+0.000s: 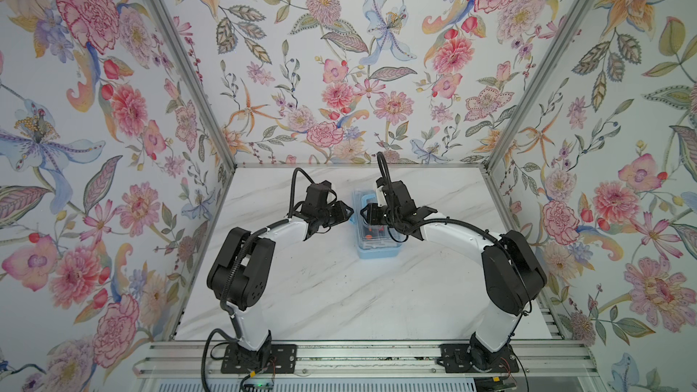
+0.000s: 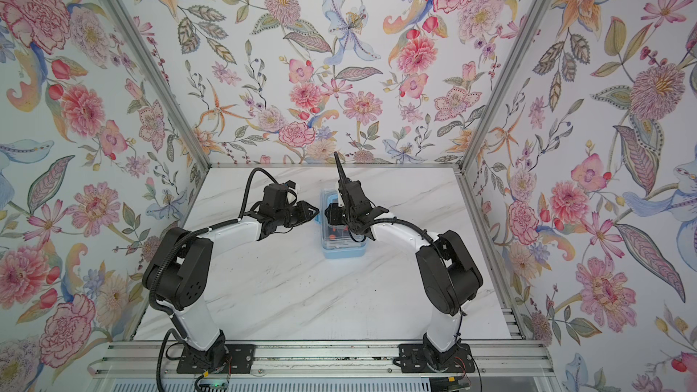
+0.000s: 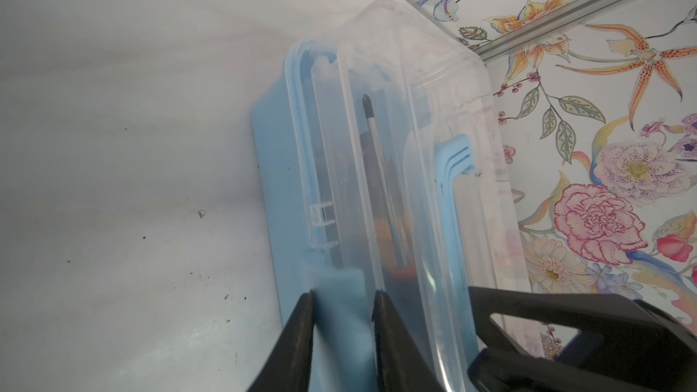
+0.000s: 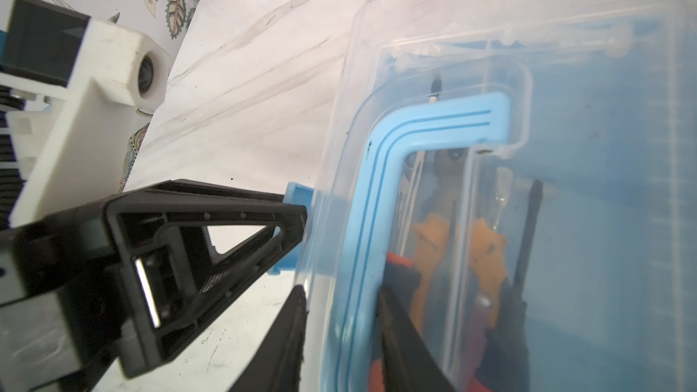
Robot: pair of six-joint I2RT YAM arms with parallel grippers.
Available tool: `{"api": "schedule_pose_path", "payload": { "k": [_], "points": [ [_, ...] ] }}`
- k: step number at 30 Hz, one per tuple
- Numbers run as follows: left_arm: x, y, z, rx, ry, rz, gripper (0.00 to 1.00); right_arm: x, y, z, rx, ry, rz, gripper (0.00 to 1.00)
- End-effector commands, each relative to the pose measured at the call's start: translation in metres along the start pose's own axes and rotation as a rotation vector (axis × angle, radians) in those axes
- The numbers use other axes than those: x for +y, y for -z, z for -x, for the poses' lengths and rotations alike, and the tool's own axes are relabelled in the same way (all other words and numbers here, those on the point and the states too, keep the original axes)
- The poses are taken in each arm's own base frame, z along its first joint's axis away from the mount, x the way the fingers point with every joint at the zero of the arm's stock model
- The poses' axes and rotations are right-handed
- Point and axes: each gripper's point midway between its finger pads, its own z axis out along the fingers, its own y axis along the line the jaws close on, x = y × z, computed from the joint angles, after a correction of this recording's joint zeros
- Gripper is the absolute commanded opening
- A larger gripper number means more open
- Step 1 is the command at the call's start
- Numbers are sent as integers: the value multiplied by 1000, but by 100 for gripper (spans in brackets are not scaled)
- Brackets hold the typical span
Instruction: Pack the tool kit
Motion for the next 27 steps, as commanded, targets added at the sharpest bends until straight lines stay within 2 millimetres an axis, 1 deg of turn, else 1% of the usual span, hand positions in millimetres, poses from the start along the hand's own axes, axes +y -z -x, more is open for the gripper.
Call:
{"api": "schedule_pose_path", "payload": {
  "k": [1, 4, 10, 19, 27],
  "points": [
    [-34, 6, -3, 7, -44, -112, 33, -1, -18, -44, 151, -16, 16, 34],
    [-35, 5, -5, 6, -33, -124, 33, -2, -17, -45, 152, -17, 15, 34],
    [-29, 0, -13, 21, -22, -123, 28, -3, -17, -46, 155, -19, 12, 34],
    [-23, -3, -27, 29, 11, -139, 27, -5, -18, -48, 163, -22, 7, 33],
    [-19, -4, -44, 45, 27, -143, 28, -5, -20, -51, 174, -24, 6, 33]
  ]
}}
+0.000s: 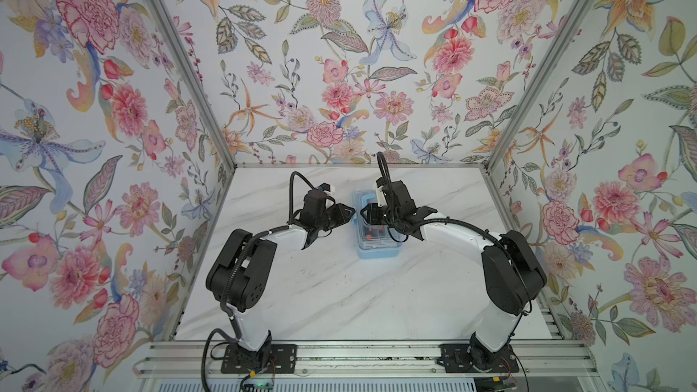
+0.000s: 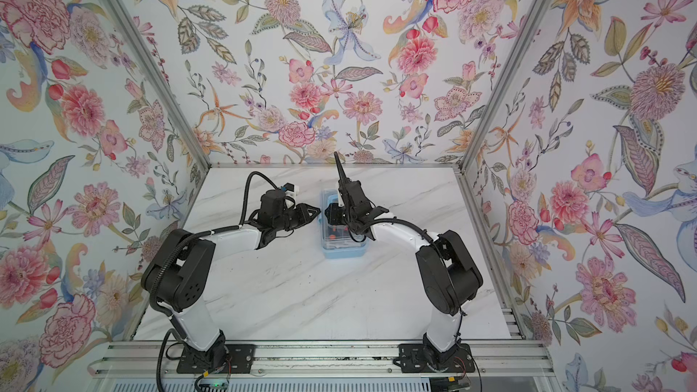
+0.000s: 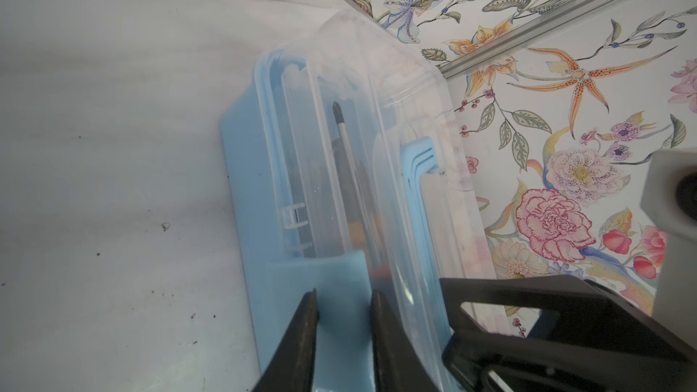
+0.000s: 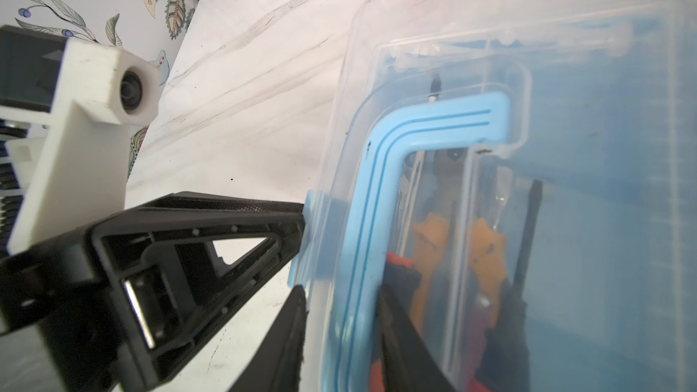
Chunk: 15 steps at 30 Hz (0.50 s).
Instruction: Pack the tool kit
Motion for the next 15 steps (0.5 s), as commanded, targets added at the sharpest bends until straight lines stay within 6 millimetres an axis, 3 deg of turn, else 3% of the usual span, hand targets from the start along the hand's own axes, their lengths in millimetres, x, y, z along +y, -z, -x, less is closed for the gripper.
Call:
{"api": "schedule_pose_path", "payload": {
  "k": [1, 8, 15],
  "points": [
    [-12, -2, -39, 113, 9, -42, 28, -5, -20, -52, 176, -20, 5, 33],
    [-12, -4, -39, 113, -1, -31, 30, -5, -21, -52, 178, -20, 0, 33],
    [-8, -4, -41, 130, -52, 16, 24, -6, -21, -54, 184, -20, -2, 33]
  ]
}}
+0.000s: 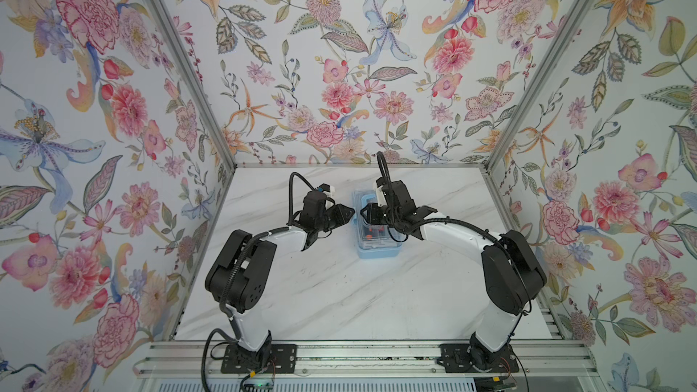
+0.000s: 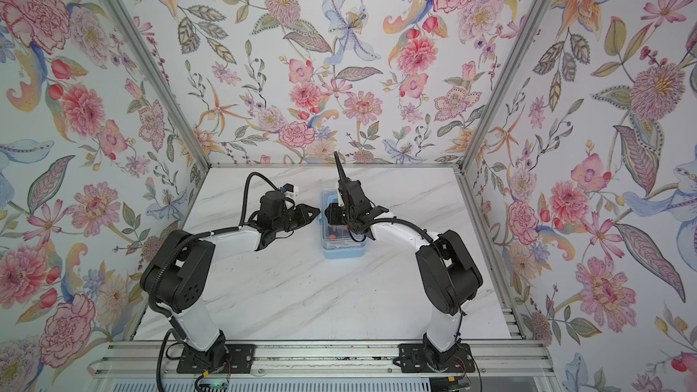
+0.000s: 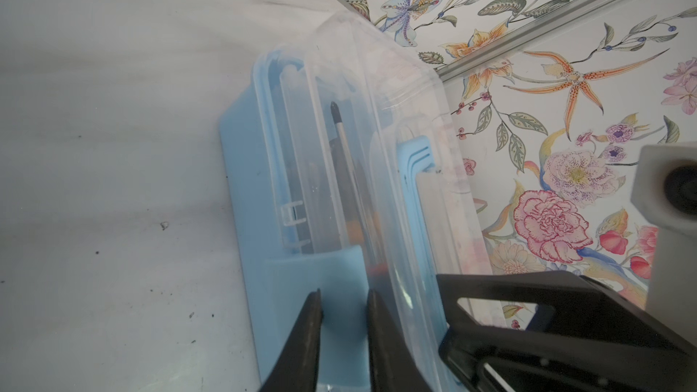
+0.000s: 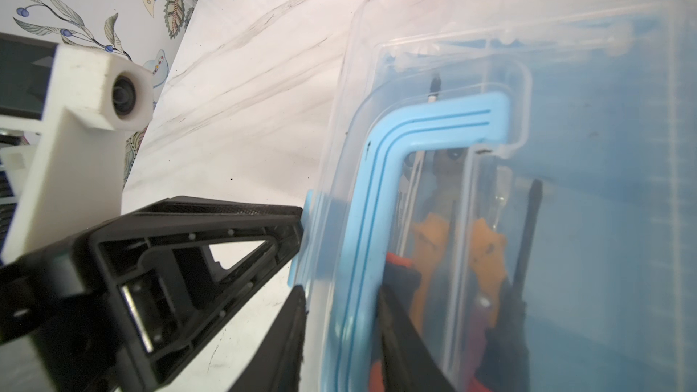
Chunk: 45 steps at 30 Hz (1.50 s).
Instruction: Pack the tool kit
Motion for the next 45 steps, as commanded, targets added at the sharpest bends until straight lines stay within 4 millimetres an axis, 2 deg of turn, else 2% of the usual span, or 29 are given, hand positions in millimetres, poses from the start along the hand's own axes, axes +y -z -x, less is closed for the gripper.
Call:
{"api": "schedule_pose_path", "payload": {
  "k": [1, 3, 6, 19, 25, 33, 41, 45],
  "points": [
    [-9, -4, -39, 142, -59, 26, 26, -6, -21, -54, 181, -21, 0, 33],
    [-10, -4, -40, 151, -76, 35, 31, -6, -22, -54, 183, -21, -1, 33],
    [-10, -7, -42, 167, -76, 34, 31, -5, -24, -55, 188, -23, 3, 33],
    [-14, -25, -53, 168, -28, -42, 27, -6, -25, -57, 195, -24, 0, 33],
    [-12, -25, -55, 170, -31, -34, 26, -7, -26, -57, 197, -25, -3, 33],
    [-11, -31, -66, 141, 30, -137, 26, -9, -30, -63, 214, -37, 2, 33],
    [-18, -28, -70, 77, 92, -256, 27, -17, -34, -82, 246, -88, 29, 32],
    [-20, -25, -72, 34, 147, -335, 27, -23, -36, -103, 273, -136, 53, 32]
  ]
}}
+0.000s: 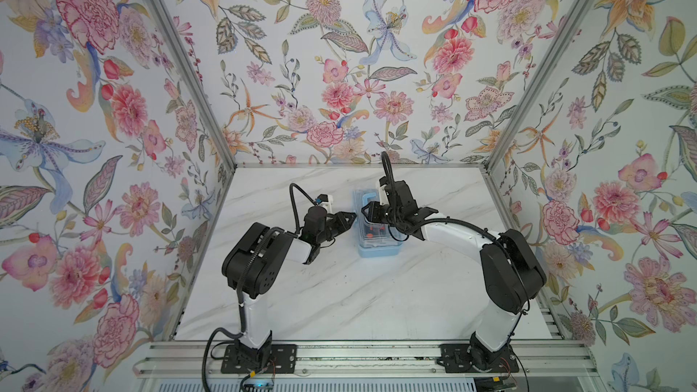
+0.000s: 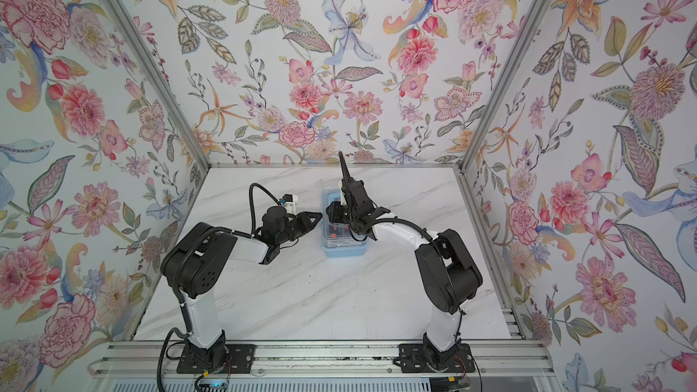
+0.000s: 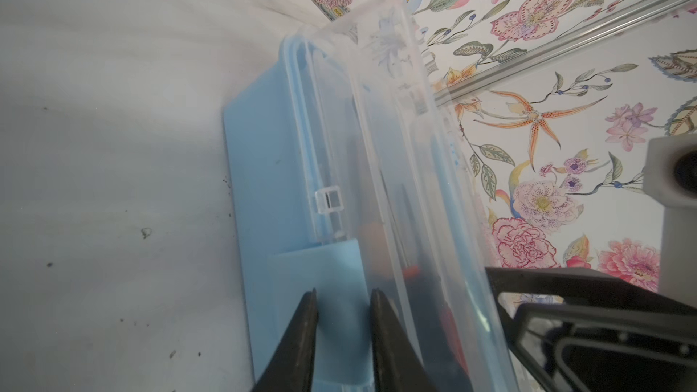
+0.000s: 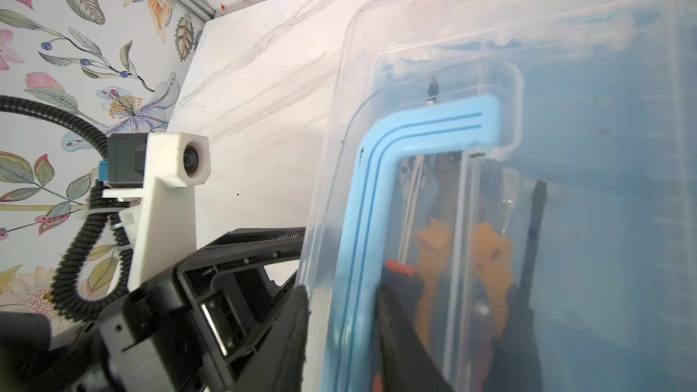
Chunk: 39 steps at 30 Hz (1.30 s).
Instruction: Pack the tool kit
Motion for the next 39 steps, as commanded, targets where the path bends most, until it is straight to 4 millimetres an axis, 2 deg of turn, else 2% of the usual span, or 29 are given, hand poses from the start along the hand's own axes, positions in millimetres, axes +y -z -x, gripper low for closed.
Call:
{"api": "schedule_pose_path", "payload": {
  "k": [1, 3, 7, 8, 10, 12, 15, 17, 19, 22, 23, 24, 26, 27, 28, 31, 33, 36, 39],
  "points": [
    [-29, -3, -61, 173, 64, -181, 27, -27, -26, -110, 312, -90, 3, 32],
    [-29, -2, -62, 163, 64, -184, 27, -30, -25, -117, 319, -103, 4, 31],
    [-28, 0, -53, 163, 0, -120, 28, -26, -19, -112, 299, -93, 15, 31],
    [-25, 1, -46, 157, -27, -89, 30, -35, -18, -99, 272, -112, 7, 31],
    [-17, 7, -29, 137, -73, -17, 34, -31, -15, -84, 240, -107, 19, 31],
    [-10, 16, -3, 95, -140, 69, 43, -25, -9, -60, 185, -92, 33, 31],
    [-12, 28, 41, 23, -262, 192, 80, -16, 3, -20, 99, -77, 60, 32],
    [-19, 33, 66, -11, -322, 245, 98, -4, 15, 7, 43, -65, 96, 32],
    [-30, 36, 86, -46, -357, 269, 99, 6, 31, 30, -10, -54, 128, 32],
    [-44, 45, 106, -103, -401, 307, 99, 16, 68, 59, -119, 9, 125, 35],
    [-46, 49, 109, -121, -412, 319, 99, 16, 80, 65, -153, 34, 109, 38],
    [-48, 55, 112, -145, -430, 329, 99, 16, 93, 69, -191, 71, 82, 51],
    [-47, 70, 118, -211, -446, 372, 99, 9, 118, 75, -263, 146, 1, 75],
    [-56, 82, 123, -261, -468, 369, 99, 2, 131, 77, -305, 177, -58, 88],
    [-58, 92, 124, -295, -493, 374, 99, -7, 143, 79, -352, 203, -123, 100],
    [-70, 118, 121, -406, -611, 371, 99, -35, 170, 74, -477, 294, -302, 99],
    [-79, 134, 113, -471, -726, 354, 99, -44, 184, 68, -561, 375, -369, 99],
    [-93, 159, 98, -572, -924, 288, 99, -56, 194, 53, -623, 496, -423, 99],
    [-98, 185, 90, -687, -1020, 259, 99, -73, 202, 43, -630, 531, -506, 99]
  ]
}}
